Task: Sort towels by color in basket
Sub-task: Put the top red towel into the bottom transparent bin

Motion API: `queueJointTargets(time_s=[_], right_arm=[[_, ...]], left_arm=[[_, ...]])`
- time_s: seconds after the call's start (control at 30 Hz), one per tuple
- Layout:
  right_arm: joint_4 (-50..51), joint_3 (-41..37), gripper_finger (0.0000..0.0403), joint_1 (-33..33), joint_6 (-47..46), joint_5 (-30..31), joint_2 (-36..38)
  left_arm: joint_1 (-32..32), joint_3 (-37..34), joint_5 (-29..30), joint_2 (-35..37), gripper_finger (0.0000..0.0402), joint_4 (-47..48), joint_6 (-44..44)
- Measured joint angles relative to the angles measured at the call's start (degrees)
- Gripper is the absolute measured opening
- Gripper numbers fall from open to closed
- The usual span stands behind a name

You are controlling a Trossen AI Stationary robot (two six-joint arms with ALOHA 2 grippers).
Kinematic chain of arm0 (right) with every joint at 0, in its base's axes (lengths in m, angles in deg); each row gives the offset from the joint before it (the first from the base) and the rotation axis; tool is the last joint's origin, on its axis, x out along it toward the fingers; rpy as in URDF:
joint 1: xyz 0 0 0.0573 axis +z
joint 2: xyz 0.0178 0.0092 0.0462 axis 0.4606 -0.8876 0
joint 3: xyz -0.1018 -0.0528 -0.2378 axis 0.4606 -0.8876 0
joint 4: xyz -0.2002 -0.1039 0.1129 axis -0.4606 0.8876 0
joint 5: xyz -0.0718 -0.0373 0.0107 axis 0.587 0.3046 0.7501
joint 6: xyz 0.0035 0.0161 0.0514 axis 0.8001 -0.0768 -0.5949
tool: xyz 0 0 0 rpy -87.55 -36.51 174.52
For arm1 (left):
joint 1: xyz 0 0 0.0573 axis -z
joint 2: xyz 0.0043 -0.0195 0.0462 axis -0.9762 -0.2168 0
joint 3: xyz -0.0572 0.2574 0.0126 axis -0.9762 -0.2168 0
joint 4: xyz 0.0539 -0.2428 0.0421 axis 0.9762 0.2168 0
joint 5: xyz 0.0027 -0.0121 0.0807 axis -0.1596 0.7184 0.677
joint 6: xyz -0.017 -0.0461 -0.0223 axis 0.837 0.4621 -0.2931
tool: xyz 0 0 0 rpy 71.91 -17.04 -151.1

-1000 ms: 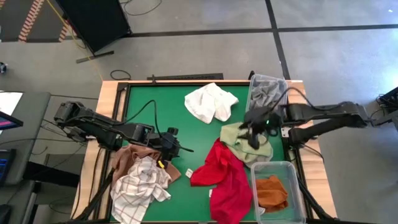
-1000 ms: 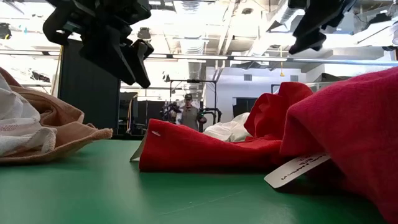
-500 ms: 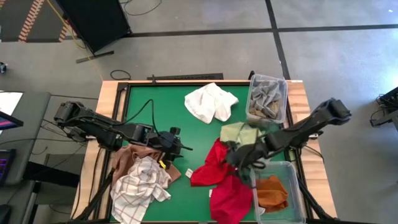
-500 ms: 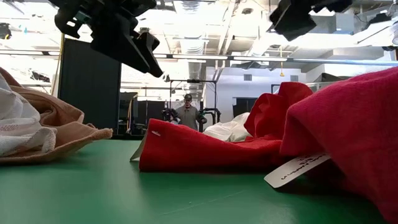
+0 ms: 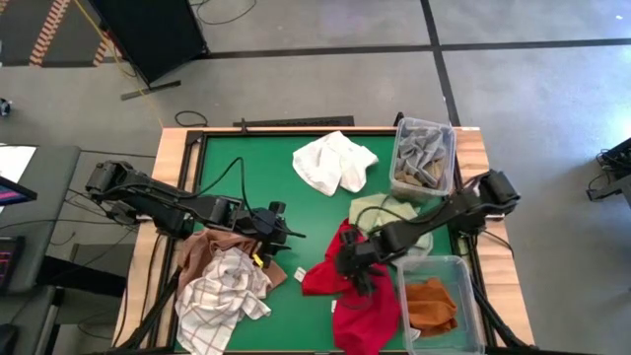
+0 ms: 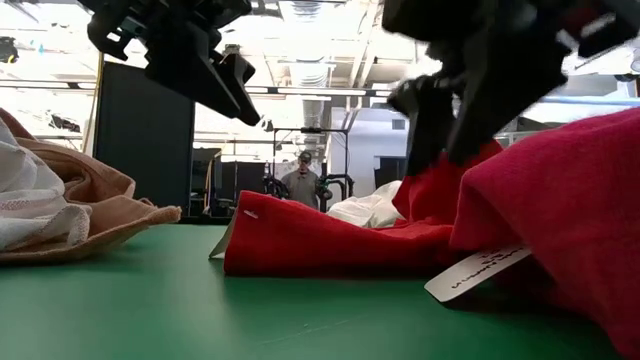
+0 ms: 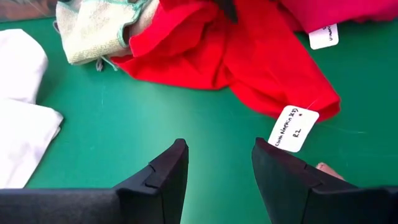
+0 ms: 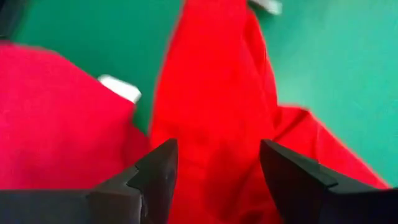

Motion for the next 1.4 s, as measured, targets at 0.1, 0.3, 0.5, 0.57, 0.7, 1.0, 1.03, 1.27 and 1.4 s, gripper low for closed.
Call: queueJointTargets(time_s=[0.1,0.3,0.5,0.57,0.7,1.0,1.03,1.27,1.4], right_arm=[[2.50,0.92,0.0256,-0.69,0.00,-0.20,-2.83],[3.20,1.01,0.0256,-2.02,0.00,-2.78,-7.20],[2.44,1.28,0.0244,-2.92,-1.39,-2.68,-9.90],[1.77,1.32,0.0223,-3.25,-1.57,-2.56,-10.06],[-0.20,1.25,0.0145,-4.12,-1.03,-1.37,-10.18],[-1.62,2.59,0.0024,-5.80,4.74,-1.12,-10.54],[-0.70,3.56,0.0024,-5.85,5.34,-1.01,-10.67],[14.15,13.69,0.0023,-5.81,10.74,8.03,-7.89],[23.13,18.21,0.0023,-5.83,11.35,14.53,-4.49]], left_arm=[[0.00,-0.02,-0.02,0.00,0.0170,-0.03,0.00],[0.00,-0.02,-0.04,0.00,0.0170,-0.03,-0.15],[0.00,-0.02,-0.04,0.00,0.0170,-0.01,-0.17],[0.00,-0.02,-0.04,0.00,0.0170,-0.06,-0.17],[0.00,-0.02,-0.04,0.00,0.0170,-0.12,-0.20],[0.00,-0.02,-0.04,0.00,0.0170,-0.06,-0.13],[0.00,-0.02,-0.04,0.00,0.0170,-0.04,-0.13],[0.00,-0.02,-0.04,0.00,0.0170,0.00,-0.02],[0.09,-0.02,-0.04,0.00,0.0170,0.05,-0.01]])
